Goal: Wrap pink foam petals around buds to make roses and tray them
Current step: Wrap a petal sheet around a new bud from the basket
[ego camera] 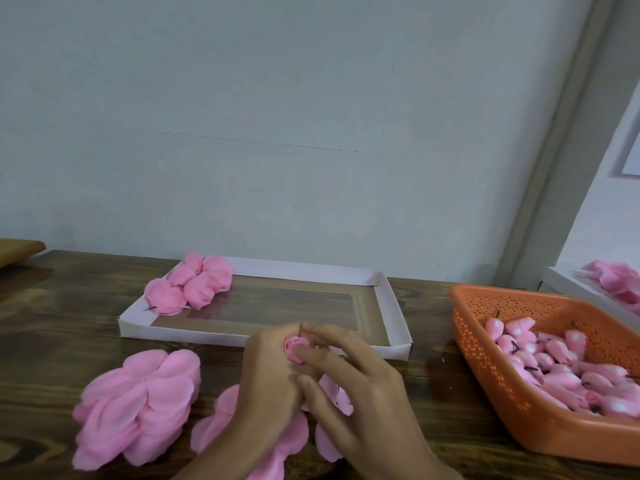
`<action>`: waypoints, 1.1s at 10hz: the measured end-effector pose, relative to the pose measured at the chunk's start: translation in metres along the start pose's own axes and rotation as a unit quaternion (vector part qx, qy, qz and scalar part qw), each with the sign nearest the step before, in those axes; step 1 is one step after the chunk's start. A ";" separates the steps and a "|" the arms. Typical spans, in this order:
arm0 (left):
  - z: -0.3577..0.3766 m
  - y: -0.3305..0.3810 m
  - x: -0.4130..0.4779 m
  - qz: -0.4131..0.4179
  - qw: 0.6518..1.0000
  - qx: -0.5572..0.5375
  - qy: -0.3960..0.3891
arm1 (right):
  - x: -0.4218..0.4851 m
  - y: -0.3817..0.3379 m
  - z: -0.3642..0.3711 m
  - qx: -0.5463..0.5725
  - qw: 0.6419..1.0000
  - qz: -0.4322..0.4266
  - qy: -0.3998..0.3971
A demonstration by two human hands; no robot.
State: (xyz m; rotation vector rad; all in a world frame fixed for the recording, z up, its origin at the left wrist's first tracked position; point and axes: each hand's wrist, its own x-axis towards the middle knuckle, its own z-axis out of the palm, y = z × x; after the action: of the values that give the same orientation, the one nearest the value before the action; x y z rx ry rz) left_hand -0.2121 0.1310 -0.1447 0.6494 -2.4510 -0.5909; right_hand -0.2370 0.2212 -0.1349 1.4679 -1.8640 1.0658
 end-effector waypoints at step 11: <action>-0.130 -0.191 0.143 0.119 0.946 0.233 -0.194 | 0.050 0.043 -0.101 -0.158 0.961 0.161 0.160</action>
State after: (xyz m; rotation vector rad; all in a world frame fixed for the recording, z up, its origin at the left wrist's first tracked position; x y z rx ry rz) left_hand -0.1805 -0.1334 -0.0914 0.4239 -3.0210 -0.0334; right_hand -0.2980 0.2829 -0.0504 0.7779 -1.9595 1.0186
